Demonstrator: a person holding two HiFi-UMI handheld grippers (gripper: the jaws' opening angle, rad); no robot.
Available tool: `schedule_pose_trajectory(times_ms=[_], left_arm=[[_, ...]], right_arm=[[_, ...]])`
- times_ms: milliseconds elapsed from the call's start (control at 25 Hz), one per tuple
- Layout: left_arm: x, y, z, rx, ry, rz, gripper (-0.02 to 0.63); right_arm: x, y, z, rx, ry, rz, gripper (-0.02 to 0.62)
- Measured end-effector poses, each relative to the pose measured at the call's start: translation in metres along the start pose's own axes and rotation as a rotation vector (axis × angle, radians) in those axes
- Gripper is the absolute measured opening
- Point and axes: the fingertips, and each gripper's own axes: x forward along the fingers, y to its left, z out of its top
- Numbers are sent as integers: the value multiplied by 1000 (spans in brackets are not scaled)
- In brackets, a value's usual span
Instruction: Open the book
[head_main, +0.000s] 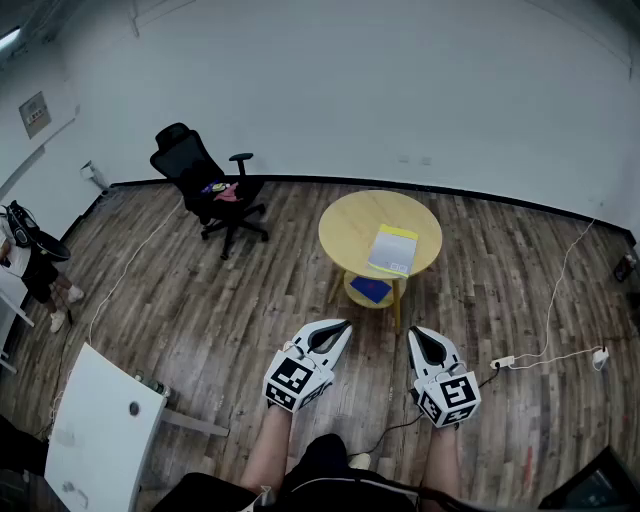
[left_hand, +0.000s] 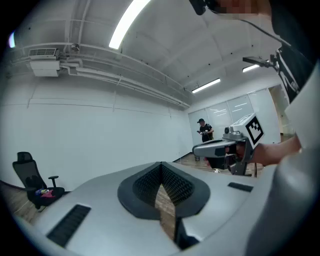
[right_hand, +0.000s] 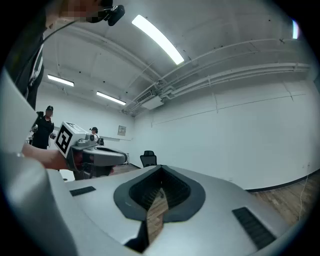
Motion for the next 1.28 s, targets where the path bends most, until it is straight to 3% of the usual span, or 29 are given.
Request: schedule_pose_trajectory(times_ms=[440,960,1280], left_arm=[[38,30,-22,-1,53,-11,-2],[140,178,5,43,-5,-63,-2],[177,250,-5,39,-8,-93,-2]], right_arm=[[44,-32,-17,34,12,18,2],[188,-111,19,-9,-22,-63,2],[252,-146,4,4,12,-142,2]])
